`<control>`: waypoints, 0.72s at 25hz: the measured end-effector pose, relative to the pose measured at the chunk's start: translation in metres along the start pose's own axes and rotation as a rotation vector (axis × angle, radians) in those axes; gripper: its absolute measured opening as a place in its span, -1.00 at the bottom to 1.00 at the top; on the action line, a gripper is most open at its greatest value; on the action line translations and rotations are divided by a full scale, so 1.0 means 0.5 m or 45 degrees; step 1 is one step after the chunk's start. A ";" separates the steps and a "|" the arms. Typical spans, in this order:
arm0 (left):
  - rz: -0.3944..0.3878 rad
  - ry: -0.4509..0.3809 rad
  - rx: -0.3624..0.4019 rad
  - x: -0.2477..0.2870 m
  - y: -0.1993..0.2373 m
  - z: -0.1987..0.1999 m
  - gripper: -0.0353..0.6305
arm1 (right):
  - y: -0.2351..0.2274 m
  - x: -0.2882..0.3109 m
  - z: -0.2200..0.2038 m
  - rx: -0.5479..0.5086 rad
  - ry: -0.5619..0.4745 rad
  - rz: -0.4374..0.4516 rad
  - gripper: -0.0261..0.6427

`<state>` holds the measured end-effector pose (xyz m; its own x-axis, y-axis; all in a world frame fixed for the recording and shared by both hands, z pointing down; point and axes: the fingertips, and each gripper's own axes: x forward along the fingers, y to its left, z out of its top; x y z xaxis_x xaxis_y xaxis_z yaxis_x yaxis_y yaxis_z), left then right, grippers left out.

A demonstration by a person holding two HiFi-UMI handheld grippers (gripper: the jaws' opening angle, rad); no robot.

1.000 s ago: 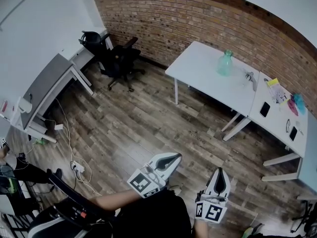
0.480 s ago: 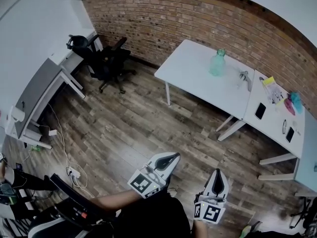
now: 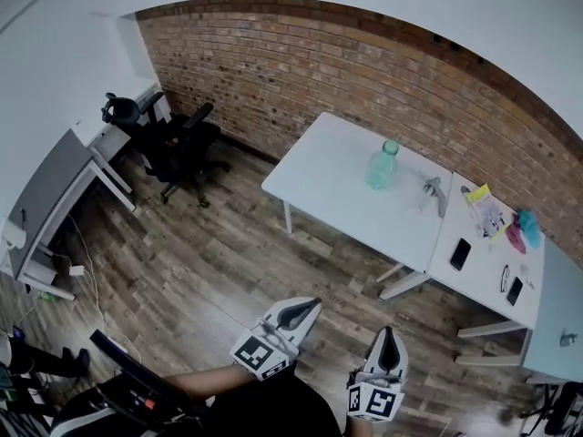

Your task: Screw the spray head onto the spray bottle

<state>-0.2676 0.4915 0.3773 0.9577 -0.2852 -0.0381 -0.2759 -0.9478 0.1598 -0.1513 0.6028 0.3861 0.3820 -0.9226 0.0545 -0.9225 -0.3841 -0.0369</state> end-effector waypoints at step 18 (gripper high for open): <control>-0.030 0.052 -0.059 0.155 0.216 -0.004 -0.90 | 0.022 0.246 -0.014 0.036 0.116 -0.041 -0.89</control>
<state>-0.2232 0.3674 0.3937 0.9668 -0.2557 -0.0026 -0.2497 -0.9464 0.2049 -0.1148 0.4855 0.3993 0.4033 -0.9032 0.1468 -0.9076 -0.4153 -0.0616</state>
